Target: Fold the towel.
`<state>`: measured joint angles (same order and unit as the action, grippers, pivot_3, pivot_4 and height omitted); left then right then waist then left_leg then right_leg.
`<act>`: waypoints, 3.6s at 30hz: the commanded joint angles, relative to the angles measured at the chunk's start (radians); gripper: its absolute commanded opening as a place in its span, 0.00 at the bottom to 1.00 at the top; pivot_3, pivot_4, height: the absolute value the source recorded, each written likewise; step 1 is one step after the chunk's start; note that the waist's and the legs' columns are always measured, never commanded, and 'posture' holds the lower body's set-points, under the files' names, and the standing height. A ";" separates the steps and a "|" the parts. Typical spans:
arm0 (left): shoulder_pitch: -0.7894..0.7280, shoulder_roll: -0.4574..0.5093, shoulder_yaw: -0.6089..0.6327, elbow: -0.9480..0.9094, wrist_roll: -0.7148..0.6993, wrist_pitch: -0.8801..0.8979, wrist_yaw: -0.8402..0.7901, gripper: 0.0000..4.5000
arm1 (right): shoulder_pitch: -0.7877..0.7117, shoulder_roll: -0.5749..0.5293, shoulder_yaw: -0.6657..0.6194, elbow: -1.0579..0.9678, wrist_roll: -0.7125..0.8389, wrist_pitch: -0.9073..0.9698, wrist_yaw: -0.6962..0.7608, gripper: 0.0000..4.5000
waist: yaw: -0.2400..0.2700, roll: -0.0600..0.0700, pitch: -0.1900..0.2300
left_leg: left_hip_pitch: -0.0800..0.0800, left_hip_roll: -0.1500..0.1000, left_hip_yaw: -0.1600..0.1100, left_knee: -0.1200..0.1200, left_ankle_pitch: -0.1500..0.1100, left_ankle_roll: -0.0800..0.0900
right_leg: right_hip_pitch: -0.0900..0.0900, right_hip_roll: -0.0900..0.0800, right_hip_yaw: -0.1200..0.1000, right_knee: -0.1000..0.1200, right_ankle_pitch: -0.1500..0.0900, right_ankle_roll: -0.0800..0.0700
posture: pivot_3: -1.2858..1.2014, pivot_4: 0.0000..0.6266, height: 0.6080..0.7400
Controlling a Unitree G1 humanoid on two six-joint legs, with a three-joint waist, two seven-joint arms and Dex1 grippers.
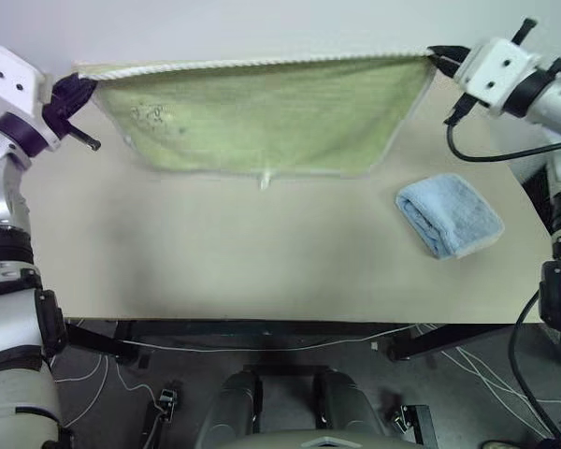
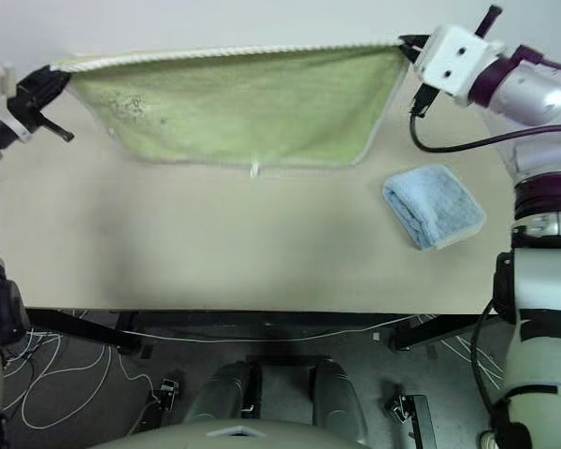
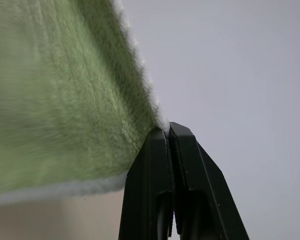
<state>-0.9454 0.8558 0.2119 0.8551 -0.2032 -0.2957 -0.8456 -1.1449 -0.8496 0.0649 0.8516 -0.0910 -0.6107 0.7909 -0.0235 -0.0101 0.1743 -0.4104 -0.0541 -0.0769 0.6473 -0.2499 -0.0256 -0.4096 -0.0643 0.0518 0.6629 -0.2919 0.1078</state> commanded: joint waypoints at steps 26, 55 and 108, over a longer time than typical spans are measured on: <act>1.132 0.183 0.367 -0.848 -0.354 0.622 -0.427 0.00 | 1.111 -0.277 -0.339 -1.112 0.615 0.889 0.484 0.01 | 0.010 0.002 0.001 | 0.003 0.003 -0.001 0.000 -0.001 0.001 | 0.005 -0.005 0.001 -0.005 0.000 -0.001 | 0.52 0.24 1.00; 0.439 -0.014 -0.077 -0.220 0.077 0.283 -0.064 0.00 | 0.295 0.104 0.067 -0.037 0.061 0.314 0.284 0.01 | 0.004 0.002 0.001 | 0.001 0.000 0.000 0.000 -0.001 0.001 | 0.000 -0.001 -0.001 -0.001 0.000 -0.001 | 0.52 0.24 1.00; 0.710 -0.125 0.039 -0.789 -0.282 0.519 -0.162 1.00 | 0.999 0.597 -0.581 -1.068 1.559 1.776 -0.994 0.99 | 0.003 0.000 -0.002 | 0.001 0.001 -0.002 -0.001 -0.001 0.001 | 0.001 -0.004 0.001 0.000 0.000 -0.001 | 0.52 0.24 1.00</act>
<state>-0.2447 0.7264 0.2548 0.1306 -0.4515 0.1962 -0.9813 -0.1319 -0.2626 -0.5161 -0.2375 1.4118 1.1882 -0.1280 -0.0200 -0.0106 0.1727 -0.4090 -0.0530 -0.0788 0.6467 -0.2506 -0.0250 -0.4087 -0.0681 0.0525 0.6626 -0.2919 0.1068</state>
